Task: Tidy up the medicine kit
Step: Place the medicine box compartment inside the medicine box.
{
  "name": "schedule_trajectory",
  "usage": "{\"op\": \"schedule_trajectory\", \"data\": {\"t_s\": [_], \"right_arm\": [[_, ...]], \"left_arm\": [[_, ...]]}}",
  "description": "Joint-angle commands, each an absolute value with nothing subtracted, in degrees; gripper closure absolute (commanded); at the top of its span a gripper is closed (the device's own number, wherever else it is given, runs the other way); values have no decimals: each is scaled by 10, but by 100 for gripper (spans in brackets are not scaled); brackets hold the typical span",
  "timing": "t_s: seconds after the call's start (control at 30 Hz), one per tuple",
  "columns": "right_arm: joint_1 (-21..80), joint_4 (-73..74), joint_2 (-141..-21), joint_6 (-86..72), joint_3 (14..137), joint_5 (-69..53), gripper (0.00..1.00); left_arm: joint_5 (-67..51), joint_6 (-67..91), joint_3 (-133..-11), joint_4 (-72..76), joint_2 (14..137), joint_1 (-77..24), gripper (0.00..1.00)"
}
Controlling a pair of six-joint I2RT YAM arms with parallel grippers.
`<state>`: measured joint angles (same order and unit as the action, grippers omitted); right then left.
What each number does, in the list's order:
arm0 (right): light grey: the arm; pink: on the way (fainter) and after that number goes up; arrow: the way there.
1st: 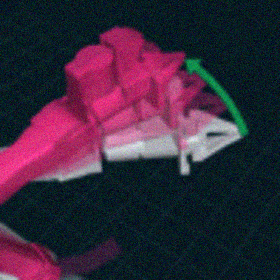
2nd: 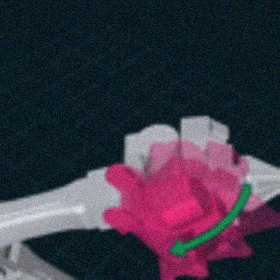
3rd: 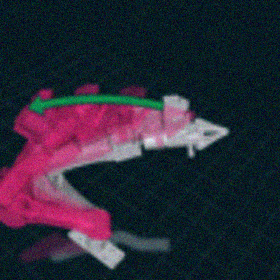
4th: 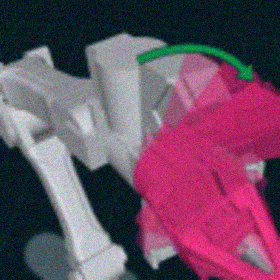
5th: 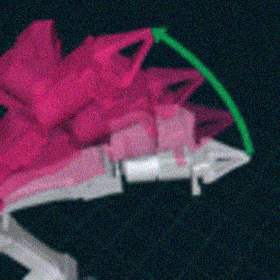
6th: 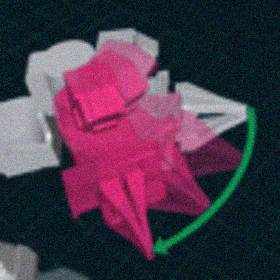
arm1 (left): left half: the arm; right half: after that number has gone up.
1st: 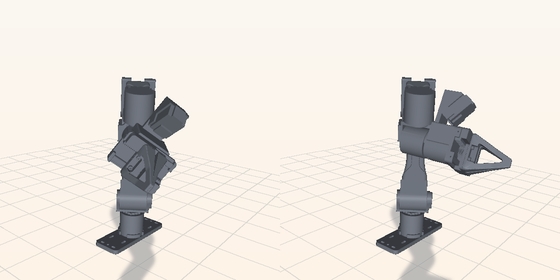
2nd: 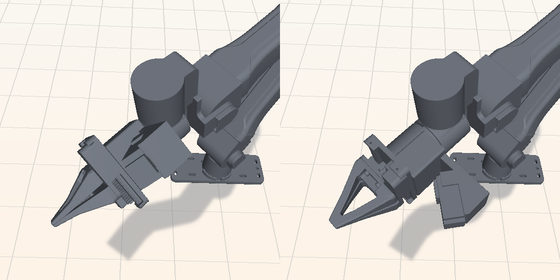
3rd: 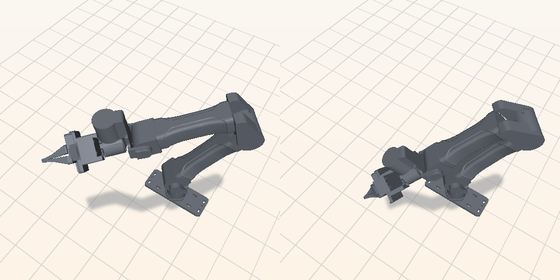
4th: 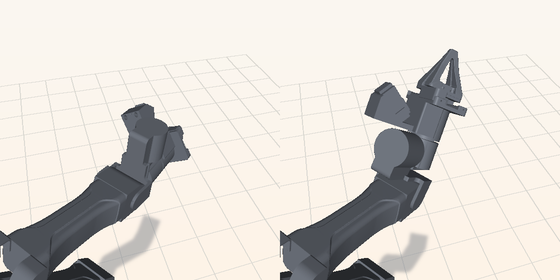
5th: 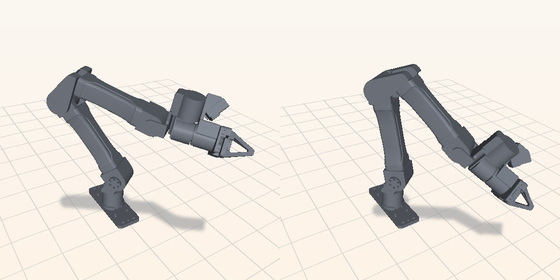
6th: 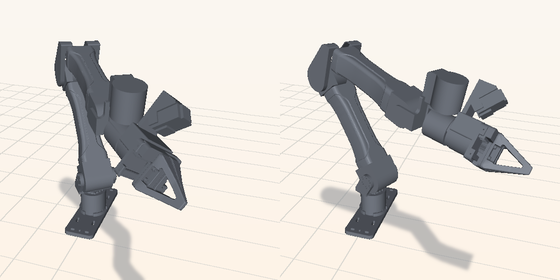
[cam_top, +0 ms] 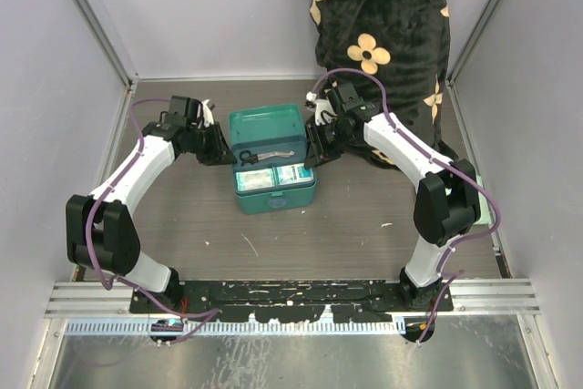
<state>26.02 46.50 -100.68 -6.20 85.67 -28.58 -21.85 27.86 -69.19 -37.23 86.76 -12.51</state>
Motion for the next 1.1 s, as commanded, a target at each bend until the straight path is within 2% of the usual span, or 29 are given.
{"op": "schedule_trajectory", "data": {"t_s": [0.0, 0.17, 0.43, 0.53, 0.9, 1.07], "right_arm": [[276, 440, -1012, -39, 891, -282, 63], [274, 447, -1004, -26, 900, -274, 59], [274, 446, -1001, -19, 895, -278, 55], [274, 446, -1002, -15, 897, -278, 53], [275, 463, -1019, -1, 920, -244, 52], [274, 464, -1021, 8, 926, -221, 51]], "left_arm": [[-266, 286, -704, -345, 850, -125, 82], [-266, 284, -707, -348, 844, -120, 77], [-263, 281, -702, -347, 836, -113, 77], [-261, 280, -701, -347, 832, -110, 74], [-261, 277, -701, -343, 841, -109, 72], [-247, 271, -698, -344, 840, -109, 65]]}}
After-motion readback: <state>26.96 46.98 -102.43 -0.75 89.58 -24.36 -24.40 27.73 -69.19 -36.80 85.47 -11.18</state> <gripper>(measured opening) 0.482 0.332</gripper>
